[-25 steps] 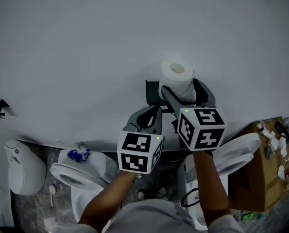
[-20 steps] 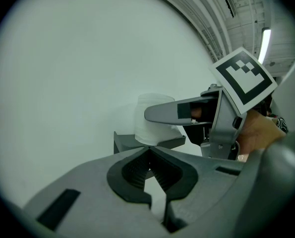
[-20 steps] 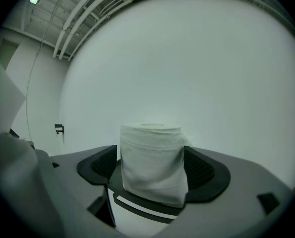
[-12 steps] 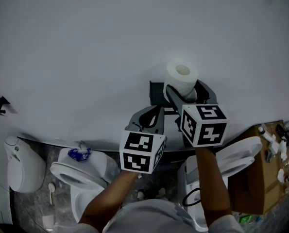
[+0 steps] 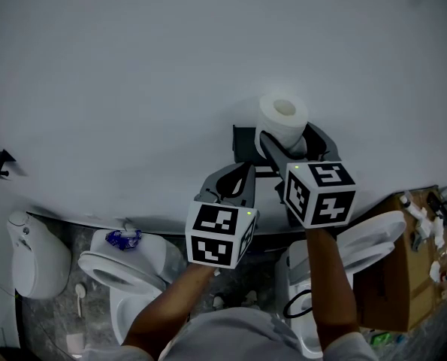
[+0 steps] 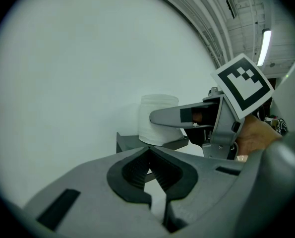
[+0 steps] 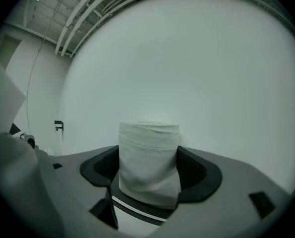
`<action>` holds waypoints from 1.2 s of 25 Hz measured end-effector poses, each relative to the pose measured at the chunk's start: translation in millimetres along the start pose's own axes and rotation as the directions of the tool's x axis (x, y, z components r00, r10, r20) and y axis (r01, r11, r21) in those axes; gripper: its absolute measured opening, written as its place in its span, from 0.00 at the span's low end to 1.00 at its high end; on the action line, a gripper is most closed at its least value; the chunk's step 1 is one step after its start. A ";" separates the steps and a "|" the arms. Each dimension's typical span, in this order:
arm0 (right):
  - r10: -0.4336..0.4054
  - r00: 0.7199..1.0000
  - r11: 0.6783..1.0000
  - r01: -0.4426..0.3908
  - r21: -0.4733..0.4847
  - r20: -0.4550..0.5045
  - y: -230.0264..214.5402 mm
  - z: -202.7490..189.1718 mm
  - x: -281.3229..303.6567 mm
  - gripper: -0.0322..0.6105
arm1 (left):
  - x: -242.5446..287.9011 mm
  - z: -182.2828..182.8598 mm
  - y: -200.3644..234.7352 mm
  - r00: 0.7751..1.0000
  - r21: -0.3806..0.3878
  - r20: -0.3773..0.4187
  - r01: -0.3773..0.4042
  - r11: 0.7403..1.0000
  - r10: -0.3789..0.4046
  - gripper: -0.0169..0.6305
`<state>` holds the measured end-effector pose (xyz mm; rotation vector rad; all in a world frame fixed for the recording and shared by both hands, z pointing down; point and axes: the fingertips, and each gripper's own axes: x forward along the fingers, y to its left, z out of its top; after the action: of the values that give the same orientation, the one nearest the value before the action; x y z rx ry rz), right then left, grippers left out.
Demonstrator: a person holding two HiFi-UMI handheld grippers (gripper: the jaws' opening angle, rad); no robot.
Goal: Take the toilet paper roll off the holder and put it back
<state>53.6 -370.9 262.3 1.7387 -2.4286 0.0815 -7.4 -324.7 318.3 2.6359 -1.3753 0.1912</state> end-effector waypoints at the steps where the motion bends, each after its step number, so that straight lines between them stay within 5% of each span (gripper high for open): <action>1: -0.001 1.000 1.000 0.001 -0.003 0.005 -0.2 1.7 -0.6 0.60 | 0.0 0.0 0.0 1.000 0.000 -0.001 0.000 1.000 0.000 0.03; 30: -0.061 0.997 0.998 0.061 0.001 0.039 0.8 3.8 -48.2 0.60 | -5.2 -0.3 -14.4 0.997 0.013 0.002 0.078 0.997 -0.079 0.03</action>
<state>67.7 -326.0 251.1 1.8298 -2.3997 0.0407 1.5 -312.4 316.4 2.6957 -1.2726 0.1873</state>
